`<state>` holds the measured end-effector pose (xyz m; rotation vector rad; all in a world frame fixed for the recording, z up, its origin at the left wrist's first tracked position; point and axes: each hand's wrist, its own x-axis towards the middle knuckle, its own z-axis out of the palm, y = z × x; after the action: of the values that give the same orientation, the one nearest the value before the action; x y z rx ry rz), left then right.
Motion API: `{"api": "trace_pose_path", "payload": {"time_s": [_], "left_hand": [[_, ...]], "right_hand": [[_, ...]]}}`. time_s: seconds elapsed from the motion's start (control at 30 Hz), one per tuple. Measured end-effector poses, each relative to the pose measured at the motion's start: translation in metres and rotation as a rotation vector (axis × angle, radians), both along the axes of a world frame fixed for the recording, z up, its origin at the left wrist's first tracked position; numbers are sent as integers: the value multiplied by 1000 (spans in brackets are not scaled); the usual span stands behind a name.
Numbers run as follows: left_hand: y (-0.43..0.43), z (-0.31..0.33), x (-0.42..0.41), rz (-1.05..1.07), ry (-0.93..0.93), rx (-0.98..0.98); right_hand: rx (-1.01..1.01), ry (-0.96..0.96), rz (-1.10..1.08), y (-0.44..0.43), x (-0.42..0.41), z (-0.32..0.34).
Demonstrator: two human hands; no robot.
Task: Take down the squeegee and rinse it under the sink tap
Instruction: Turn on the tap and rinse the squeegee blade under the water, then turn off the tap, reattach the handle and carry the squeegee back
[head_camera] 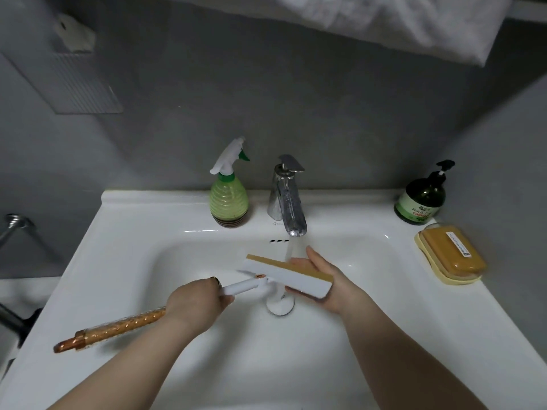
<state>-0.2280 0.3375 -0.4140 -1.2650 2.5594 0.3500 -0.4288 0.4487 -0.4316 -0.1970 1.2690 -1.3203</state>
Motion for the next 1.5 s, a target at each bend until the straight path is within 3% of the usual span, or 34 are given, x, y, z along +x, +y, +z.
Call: {"api": "trace_pose_path", "payload": {"time_s": [0.2,0.33,0.47,0.57,1.17,1.3,1.5], "left_hand": [[5,8,1,79,-50,242],[10,8,-1,111,-5,373],[16,4,-2,128,56,359],[18,2,-3,134,117,489],[12,-15,-19,215,300,584],[9,-14,-18,234,319,590],[6,-11,-16,246,326,572]], "right_hand": [[244,360,357,3,-6,10],[324,623,356,-7,-2,13],[328,639,398,-9,0,16],[321,602,428,-4,0,14],[293,647,36,-5,-18,14],[179,740,-109,-19,-22,30],[-112,1126,-302,-50,-21,78]]}}
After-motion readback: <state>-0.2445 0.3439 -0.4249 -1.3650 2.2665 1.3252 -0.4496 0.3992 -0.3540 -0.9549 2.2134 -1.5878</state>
